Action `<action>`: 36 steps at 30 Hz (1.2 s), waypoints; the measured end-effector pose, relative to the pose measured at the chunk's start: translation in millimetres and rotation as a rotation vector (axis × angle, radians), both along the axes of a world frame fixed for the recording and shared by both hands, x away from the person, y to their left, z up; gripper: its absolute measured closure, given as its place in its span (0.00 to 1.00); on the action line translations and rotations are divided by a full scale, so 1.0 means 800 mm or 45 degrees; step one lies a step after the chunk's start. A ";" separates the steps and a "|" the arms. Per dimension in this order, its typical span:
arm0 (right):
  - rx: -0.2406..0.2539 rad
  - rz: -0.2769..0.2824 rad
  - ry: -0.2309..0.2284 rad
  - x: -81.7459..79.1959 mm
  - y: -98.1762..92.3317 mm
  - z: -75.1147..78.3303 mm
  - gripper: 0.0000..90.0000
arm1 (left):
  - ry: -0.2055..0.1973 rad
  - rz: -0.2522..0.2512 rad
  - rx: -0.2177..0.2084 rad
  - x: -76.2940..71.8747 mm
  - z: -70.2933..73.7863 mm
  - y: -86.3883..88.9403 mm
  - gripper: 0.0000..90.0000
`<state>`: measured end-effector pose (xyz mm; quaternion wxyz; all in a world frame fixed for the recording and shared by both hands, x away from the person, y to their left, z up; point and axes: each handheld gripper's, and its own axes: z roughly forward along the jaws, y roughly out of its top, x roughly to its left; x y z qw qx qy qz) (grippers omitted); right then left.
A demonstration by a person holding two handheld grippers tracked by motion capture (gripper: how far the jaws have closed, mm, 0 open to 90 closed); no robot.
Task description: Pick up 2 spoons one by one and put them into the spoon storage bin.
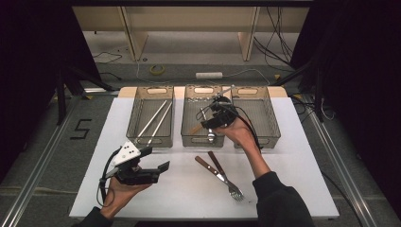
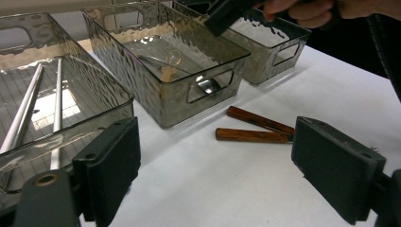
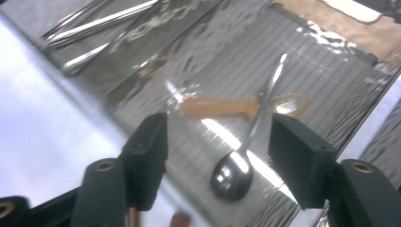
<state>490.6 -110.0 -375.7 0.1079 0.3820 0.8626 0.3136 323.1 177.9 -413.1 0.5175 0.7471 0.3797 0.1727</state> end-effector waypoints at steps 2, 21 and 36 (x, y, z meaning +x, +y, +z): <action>0.017 0.034 -0.005 -0.012 -0.004 0.001 0.42 | -0.001 0.002 0.004 0.000 0.000 0.001 0.18; -0.009 0.217 0.049 -0.086 -0.006 -0.028 0.36 | 0.002 0.014 -0.003 0.001 0.000 0.002 0.18; -0.056 0.293 0.106 -0.106 -0.001 -0.048 0.36 | 0.000 0.014 -0.001 0.001 0.000 0.003 0.18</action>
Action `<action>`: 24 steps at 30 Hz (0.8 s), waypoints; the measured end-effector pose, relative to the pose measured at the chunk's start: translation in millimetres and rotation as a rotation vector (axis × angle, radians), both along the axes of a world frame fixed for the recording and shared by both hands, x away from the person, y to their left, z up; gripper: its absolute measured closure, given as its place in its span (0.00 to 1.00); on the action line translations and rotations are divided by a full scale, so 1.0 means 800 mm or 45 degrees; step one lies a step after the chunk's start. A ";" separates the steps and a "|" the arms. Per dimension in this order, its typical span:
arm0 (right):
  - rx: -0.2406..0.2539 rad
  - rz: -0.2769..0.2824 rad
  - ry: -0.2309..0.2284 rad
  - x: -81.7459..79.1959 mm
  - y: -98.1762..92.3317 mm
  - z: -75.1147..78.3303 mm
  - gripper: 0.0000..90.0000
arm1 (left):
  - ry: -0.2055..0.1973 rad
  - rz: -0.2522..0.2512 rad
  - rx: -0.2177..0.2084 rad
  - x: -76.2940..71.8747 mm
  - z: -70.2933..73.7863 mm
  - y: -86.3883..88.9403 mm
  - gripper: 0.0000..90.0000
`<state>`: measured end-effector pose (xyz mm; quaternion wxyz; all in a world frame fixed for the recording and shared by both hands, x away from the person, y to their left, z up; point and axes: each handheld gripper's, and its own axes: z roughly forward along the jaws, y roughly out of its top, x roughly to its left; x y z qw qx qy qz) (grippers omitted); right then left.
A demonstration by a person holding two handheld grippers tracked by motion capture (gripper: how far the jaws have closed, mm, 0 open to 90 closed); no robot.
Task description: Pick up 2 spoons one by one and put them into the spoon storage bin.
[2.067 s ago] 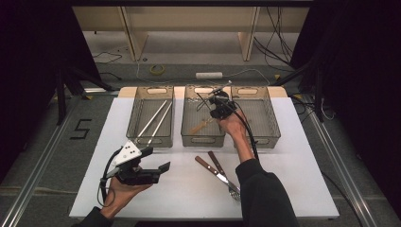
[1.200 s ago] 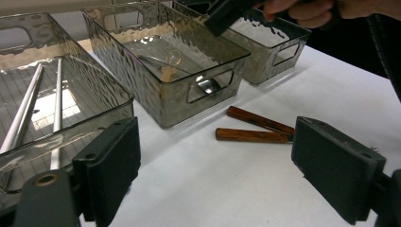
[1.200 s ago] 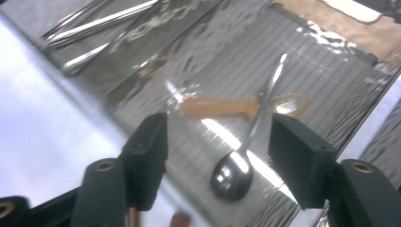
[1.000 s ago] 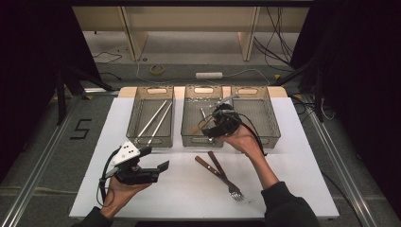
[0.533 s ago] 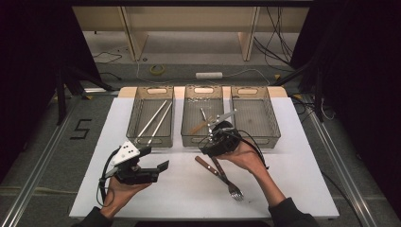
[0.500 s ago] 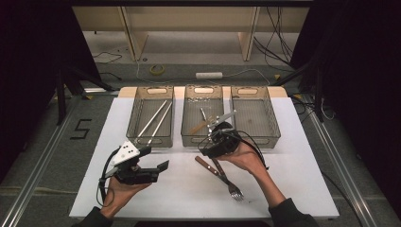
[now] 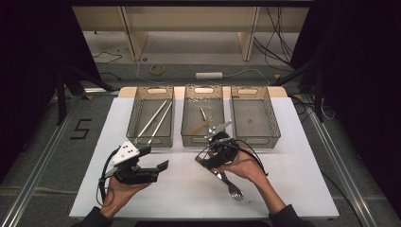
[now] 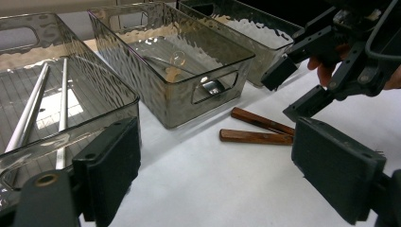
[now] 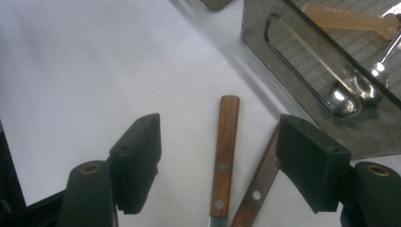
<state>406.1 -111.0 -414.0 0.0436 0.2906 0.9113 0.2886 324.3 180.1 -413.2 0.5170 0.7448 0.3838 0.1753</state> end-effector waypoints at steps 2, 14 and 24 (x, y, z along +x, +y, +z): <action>-0.010 0.006 0.003 0.000 0.001 -0.002 0.36 | 0.001 0.000 0.000 0.000 0.000 0.000 0.18; -0.073 0.006 0.058 0.001 0.004 -0.019 0.36 | 0.001 0.000 -0.005 0.001 0.000 -0.001 0.18; -0.133 0.024 0.094 0.002 0.006 -0.028 0.41 | 0.002 -0.003 -0.007 0.001 0.001 -0.001 0.18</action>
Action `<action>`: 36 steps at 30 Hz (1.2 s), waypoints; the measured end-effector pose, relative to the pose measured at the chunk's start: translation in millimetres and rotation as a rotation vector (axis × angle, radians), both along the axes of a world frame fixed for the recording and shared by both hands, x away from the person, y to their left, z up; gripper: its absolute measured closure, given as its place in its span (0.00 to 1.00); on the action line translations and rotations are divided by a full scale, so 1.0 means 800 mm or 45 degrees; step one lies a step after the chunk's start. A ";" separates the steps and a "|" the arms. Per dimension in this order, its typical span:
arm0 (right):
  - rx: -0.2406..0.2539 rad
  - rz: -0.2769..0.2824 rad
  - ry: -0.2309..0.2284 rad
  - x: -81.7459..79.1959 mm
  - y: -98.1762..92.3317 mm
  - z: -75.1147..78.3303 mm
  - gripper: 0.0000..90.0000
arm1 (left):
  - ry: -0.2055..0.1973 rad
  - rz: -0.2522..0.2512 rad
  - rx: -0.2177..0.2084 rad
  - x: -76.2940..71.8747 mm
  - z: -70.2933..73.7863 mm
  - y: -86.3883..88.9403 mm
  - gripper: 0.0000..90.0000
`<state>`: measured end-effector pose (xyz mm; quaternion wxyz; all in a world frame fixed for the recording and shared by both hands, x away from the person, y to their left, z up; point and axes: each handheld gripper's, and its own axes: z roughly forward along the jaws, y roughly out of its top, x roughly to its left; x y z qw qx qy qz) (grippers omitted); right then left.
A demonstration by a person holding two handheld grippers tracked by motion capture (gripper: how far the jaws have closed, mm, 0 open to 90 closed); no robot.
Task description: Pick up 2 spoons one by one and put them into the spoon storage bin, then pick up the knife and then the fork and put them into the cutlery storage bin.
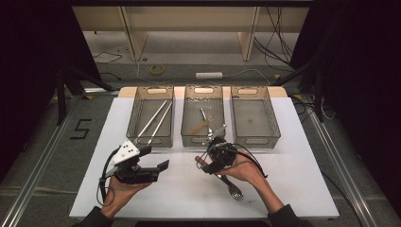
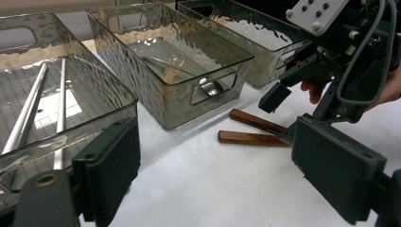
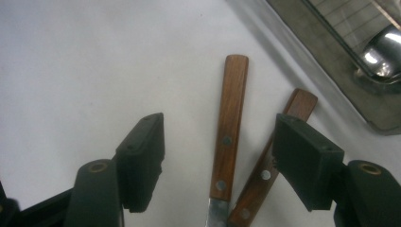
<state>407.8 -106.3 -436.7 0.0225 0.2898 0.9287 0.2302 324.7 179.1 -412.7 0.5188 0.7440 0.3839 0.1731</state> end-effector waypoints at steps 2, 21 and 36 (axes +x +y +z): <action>-0.016 0.006 0.004 0.000 0.001 -0.002 0.42 | 0.000 -0.001 0.001 0.000 0.000 0.000 0.18; -0.108 0.029 0.037 0.000 0.004 -0.014 0.60 | 0.003 -0.001 0.000 0.000 0.000 0.000 0.18; -0.190 0.053 0.052 0.000 0.007 -0.023 0.69 | 0.004 -0.002 0.004 -0.001 0.000 0.001 0.18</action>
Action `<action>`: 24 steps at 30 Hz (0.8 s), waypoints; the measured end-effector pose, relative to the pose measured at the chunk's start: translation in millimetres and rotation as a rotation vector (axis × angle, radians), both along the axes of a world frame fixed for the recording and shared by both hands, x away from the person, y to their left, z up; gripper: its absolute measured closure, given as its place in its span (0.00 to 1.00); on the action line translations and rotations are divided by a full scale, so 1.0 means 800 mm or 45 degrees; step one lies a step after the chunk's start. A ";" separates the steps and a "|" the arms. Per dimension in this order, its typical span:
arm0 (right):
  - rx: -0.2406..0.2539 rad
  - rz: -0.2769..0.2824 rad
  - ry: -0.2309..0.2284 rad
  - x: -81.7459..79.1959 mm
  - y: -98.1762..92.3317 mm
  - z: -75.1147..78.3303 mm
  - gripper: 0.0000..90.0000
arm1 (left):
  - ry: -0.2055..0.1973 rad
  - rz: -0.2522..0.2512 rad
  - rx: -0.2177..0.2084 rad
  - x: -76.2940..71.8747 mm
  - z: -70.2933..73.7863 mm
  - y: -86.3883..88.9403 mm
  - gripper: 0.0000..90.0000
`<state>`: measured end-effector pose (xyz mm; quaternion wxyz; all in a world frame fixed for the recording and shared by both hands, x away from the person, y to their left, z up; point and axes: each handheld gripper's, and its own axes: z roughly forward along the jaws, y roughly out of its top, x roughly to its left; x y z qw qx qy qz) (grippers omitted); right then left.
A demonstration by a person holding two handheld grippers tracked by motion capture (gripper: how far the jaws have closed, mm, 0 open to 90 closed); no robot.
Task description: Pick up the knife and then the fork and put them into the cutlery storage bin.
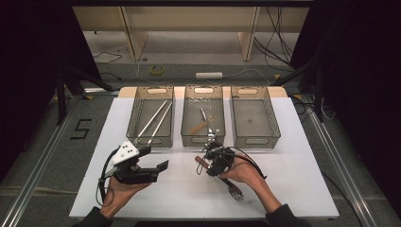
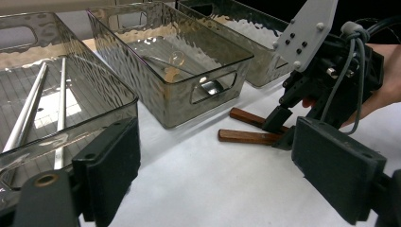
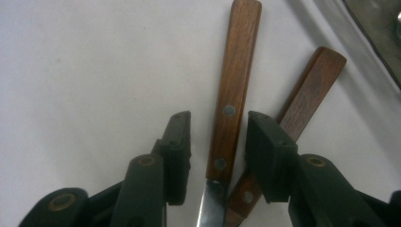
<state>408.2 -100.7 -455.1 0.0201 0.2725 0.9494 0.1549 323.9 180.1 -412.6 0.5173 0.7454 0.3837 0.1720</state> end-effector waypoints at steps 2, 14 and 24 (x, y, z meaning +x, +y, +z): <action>-0.013 -0.003 0.017 -0.001 0.001 -0.001 0.70 | 0.000 -0.003 0.002 -0.001 0.000 -0.001 0.18; -0.054 0.002 0.037 0.001 0.002 -0.005 0.80 | -0.010 -0.013 0.007 -0.003 0.000 -0.001 0.18; -0.084 0.002 0.033 0.001 0.004 -0.004 0.84 | -0.010 -0.015 0.009 -0.003 0.000 -0.001 0.18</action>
